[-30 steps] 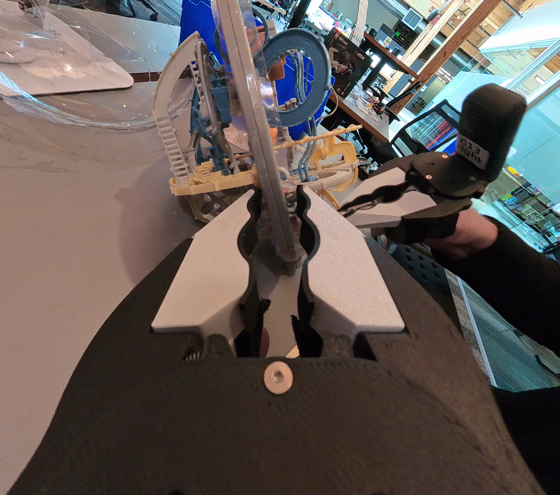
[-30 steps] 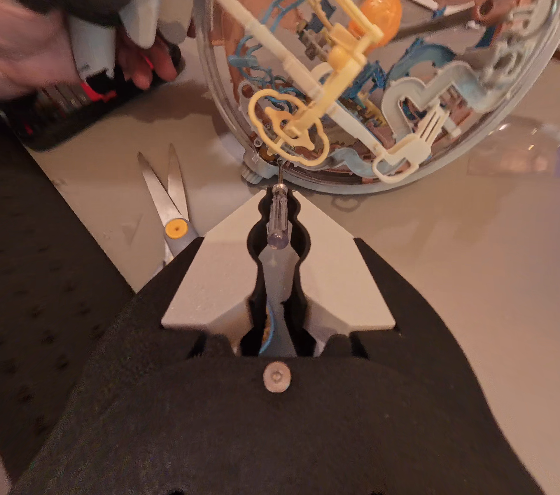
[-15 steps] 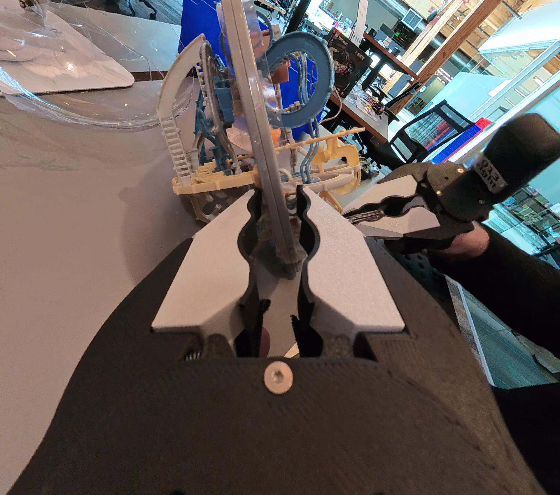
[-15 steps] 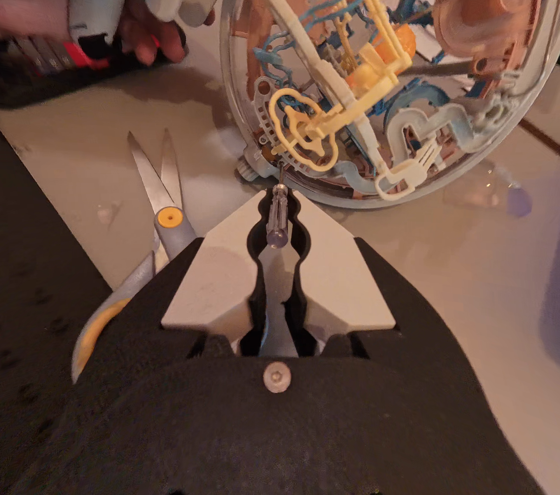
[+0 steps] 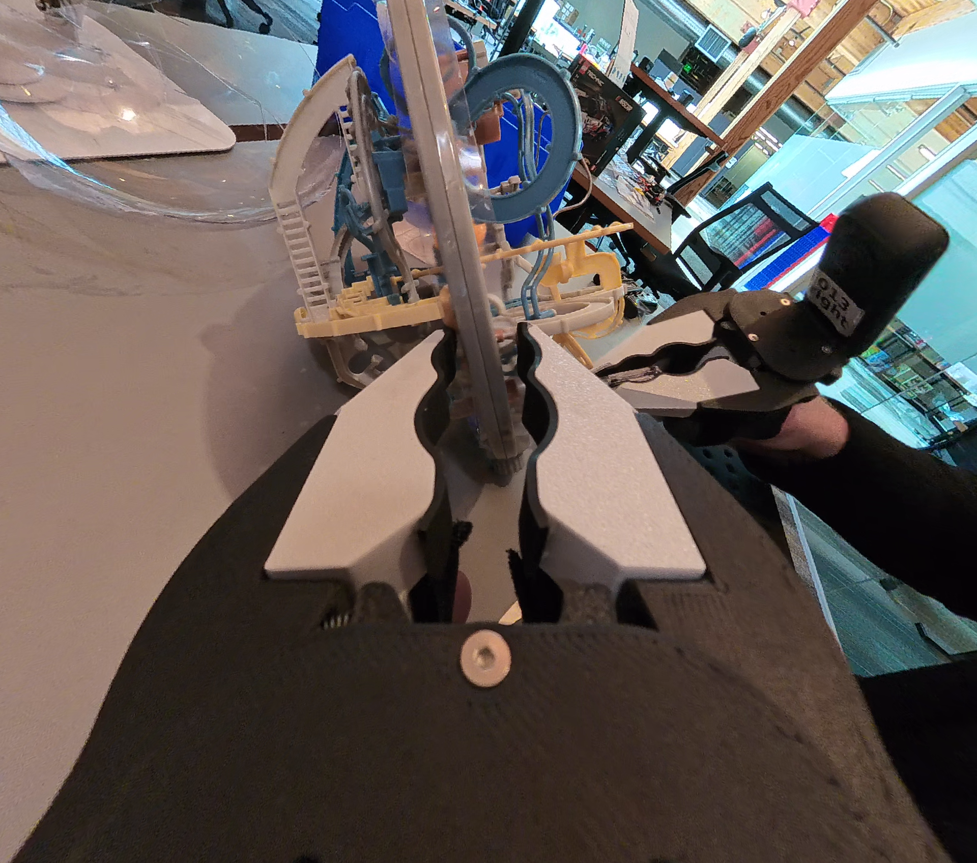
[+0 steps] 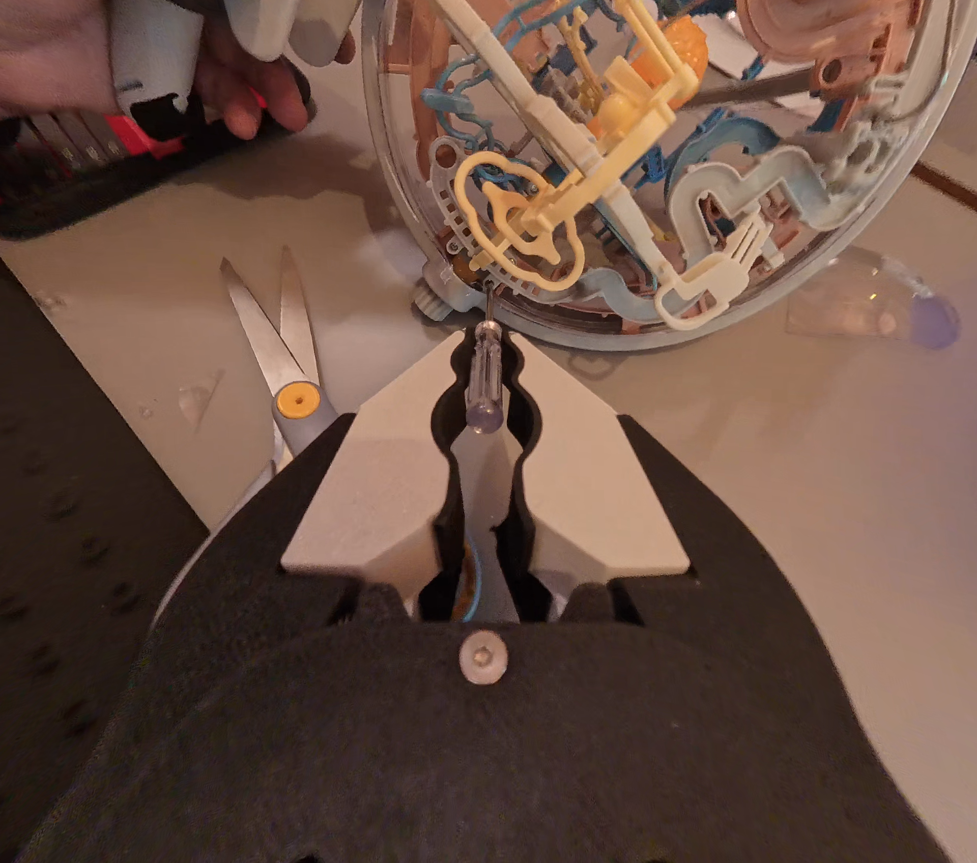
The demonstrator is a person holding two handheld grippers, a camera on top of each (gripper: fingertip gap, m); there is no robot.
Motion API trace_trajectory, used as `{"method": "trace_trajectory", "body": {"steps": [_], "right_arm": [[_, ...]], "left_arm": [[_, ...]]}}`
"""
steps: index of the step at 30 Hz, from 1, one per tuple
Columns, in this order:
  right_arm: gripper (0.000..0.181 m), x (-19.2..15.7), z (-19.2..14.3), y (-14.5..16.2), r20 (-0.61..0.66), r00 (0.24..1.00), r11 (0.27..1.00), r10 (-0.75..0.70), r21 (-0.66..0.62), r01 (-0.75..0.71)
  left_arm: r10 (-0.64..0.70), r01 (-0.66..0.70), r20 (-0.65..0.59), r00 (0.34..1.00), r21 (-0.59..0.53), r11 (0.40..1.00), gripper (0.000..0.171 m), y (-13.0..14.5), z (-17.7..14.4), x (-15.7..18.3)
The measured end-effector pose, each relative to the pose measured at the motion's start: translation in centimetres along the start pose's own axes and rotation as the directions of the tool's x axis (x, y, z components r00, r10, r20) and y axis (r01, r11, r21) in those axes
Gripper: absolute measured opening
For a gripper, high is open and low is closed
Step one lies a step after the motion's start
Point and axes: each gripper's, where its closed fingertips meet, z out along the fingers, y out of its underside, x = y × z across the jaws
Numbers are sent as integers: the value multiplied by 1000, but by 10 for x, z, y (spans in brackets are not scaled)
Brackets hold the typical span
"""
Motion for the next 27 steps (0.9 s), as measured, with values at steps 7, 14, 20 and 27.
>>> {"method": "trace_trajectory", "body": {"steps": [7,14,20,27], "right_arm": [[7,0,1,0,44,966,967,256,-20,-255],[7,-1,0,2,81,884,887,461,-4,-462],[7,-2,3,1,5,982,982,188,-29,-188],[7,1,5,-6,15,938,932,-346,-115,345]], "left_arm": [[-3,3,0,1000,4,1000,21,0,0,0],[0,0,13,1000,13,1000,21,0,0,-1],[-17,16,12,1000,15,1000,20,-1,-1,-4],[-18,18,13,1000,0,1000,20,-4,1,-9]]}}
